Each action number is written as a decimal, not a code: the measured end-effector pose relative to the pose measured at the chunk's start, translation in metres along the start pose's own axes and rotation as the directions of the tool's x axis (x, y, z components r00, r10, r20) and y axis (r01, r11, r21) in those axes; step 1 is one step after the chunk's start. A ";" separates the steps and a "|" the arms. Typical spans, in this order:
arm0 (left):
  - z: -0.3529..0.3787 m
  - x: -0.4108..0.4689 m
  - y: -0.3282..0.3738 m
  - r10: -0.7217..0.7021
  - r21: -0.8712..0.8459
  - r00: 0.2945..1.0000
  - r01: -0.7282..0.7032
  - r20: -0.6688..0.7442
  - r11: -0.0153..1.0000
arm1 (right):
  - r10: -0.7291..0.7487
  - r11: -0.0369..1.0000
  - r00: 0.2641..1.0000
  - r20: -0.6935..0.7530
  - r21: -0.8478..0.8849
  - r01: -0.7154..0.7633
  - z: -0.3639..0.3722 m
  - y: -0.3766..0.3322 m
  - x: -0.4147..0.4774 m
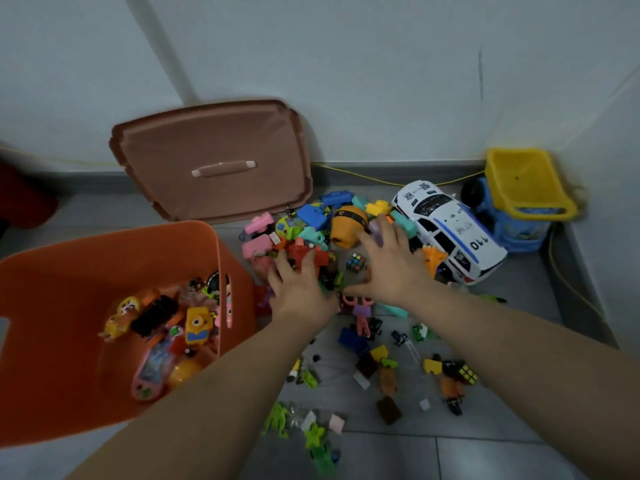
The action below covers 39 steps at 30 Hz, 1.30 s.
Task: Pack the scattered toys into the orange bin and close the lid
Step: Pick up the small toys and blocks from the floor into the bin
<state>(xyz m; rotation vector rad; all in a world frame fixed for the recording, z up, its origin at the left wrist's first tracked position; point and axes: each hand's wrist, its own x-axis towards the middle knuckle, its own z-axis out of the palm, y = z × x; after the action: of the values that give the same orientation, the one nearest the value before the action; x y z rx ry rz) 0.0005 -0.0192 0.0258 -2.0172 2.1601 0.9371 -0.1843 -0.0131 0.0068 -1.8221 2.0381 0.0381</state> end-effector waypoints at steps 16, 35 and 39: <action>0.021 0.071 -0.007 -0.188 0.035 0.980 0.186 0.068 0.982 | 0.106 0.968 0.994 0.000 0.227 -0.104 0.027 0.008 0.106; 0.060 0.044 -0.028 -0.044 0.203 0.995 0.025 0.088 0.979 | 0.007 0.769 0.997 0.083 0.636 -0.058 0.048 -0.008 0.076; 0.050 0.034 -0.030 -0.013 0.035 1.000 0.012 0.015 0.999 | 0.054 0.652 0.998 0.043 0.755 -0.068 0.032 -0.009 0.068</action>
<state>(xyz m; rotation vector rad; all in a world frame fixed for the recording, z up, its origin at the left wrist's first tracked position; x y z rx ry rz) 0.0052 -0.0260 -0.0409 -1.9992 2.1386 0.9031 -0.1712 -0.0703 -0.0413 -1.1917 1.6962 -0.6857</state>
